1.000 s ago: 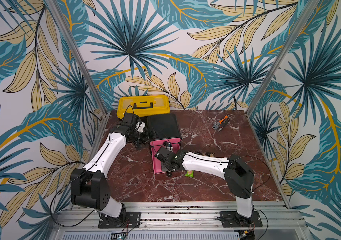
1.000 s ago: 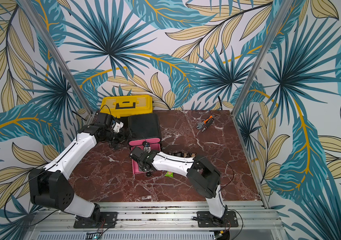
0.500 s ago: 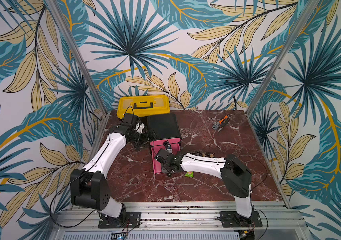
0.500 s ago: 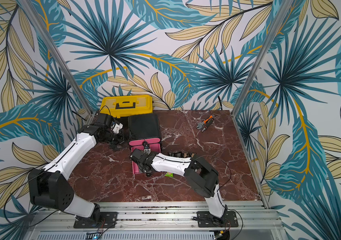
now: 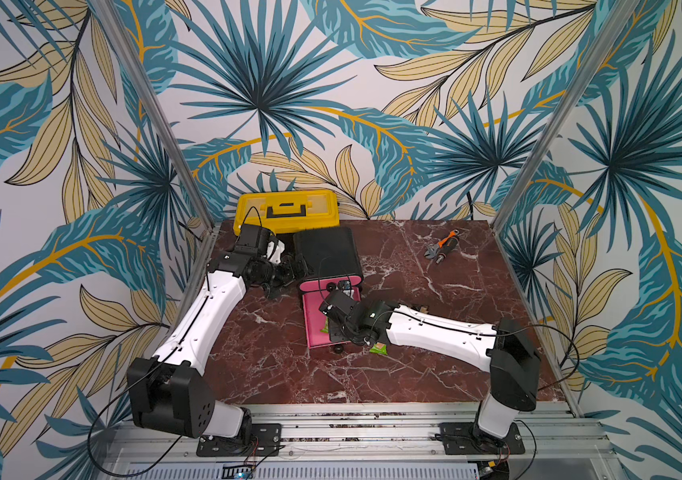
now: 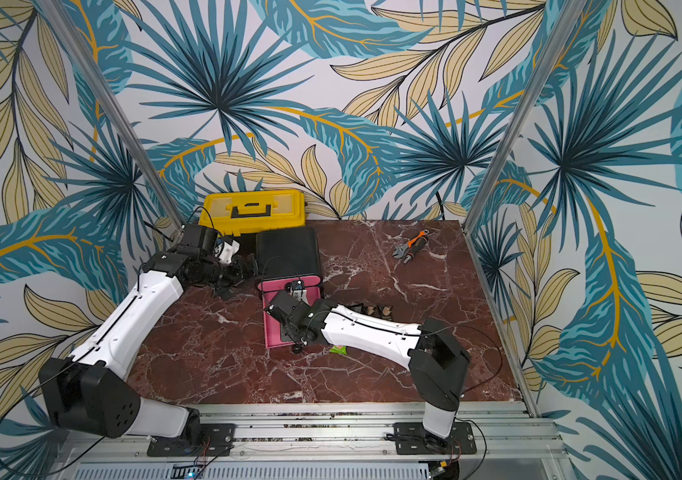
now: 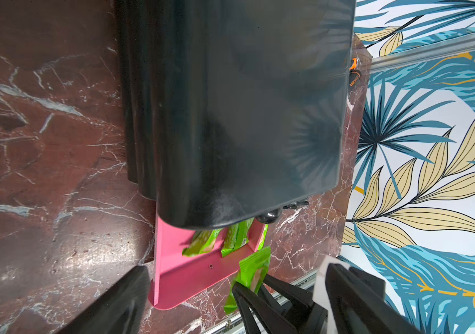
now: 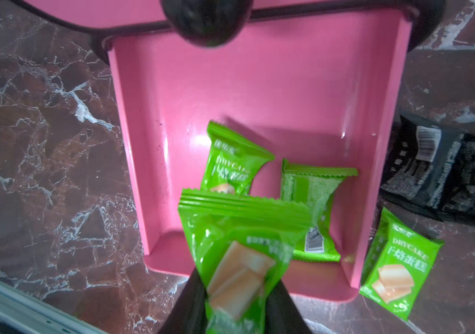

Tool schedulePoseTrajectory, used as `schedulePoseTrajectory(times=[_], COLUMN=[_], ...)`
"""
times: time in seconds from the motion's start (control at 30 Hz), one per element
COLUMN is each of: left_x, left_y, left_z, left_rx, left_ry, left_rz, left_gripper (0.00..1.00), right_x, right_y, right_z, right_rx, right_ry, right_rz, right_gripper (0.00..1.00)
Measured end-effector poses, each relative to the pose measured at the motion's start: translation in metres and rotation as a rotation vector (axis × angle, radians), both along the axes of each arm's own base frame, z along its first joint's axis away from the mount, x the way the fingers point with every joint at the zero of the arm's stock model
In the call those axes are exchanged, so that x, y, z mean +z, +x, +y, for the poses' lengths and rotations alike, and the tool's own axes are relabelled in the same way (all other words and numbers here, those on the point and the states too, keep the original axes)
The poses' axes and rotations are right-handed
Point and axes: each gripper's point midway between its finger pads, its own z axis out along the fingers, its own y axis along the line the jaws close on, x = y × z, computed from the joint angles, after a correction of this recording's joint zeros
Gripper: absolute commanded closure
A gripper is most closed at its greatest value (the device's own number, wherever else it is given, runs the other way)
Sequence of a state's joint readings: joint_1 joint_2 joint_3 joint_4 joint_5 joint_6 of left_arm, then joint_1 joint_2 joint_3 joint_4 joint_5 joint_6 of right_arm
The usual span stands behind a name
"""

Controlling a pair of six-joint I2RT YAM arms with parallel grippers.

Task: Take the cookies out of the drawer
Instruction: Pick up the cookie from the drawer, then place the cookie at the center of the board.

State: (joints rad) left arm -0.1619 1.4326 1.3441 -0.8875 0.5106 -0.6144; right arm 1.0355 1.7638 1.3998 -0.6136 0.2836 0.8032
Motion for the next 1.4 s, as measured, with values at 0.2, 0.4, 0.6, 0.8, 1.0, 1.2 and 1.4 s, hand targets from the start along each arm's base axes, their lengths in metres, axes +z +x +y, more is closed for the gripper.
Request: schedulePoseTrajectory(times=[0.2,0.4,0.6,0.8,1.0,1.2,1.4], left_x=[0.007,0.016,0.041,0.053,0.043,0.038,0.039], left_y=[-0.003,-0.016,-0.031,-0.048,-0.041,-0.040,-0.043], left_z=[0.000,0.000,-0.023,-0.045,-0.034,-0.023,-0.017], left_rx=[0.002,0.010,-0.021,-0.054,0.037,0.100,0.128], left_ry=[-0.009,-0.034,-0.110,-0.126,-0.080,-0.037,-0.021], left_rz=[-0.015,-0.030,-0.072,-0.116,-0.094,-0.081,-0.081], left_gripper=[0.00,0.00,0.00,0.00,0.00,0.00,0.00], right_x=[0.016,0.031,-0.001,-0.045,-0.075,-0.089,-0.104], right_y=[-0.013,-0.012,-0.002,-0.008,-0.011,-0.010,-0.005], right_z=[-0.035,-0.086,-0.165,-0.190,-0.185,-0.186,-0.178], right_rx=[-0.026,-0.096,-0.235,-0.223,-0.176,-0.178,-0.173], right_ry=[-0.030,-0.063,-0.131,-0.212,-0.260,-0.241,-0.213], right_rz=[-0.039,-0.057,0.049,0.201,0.280,0.282,0.292], right_gripper=[0.72,0.72,0.72,0.72,0.72,0.72,0.70])
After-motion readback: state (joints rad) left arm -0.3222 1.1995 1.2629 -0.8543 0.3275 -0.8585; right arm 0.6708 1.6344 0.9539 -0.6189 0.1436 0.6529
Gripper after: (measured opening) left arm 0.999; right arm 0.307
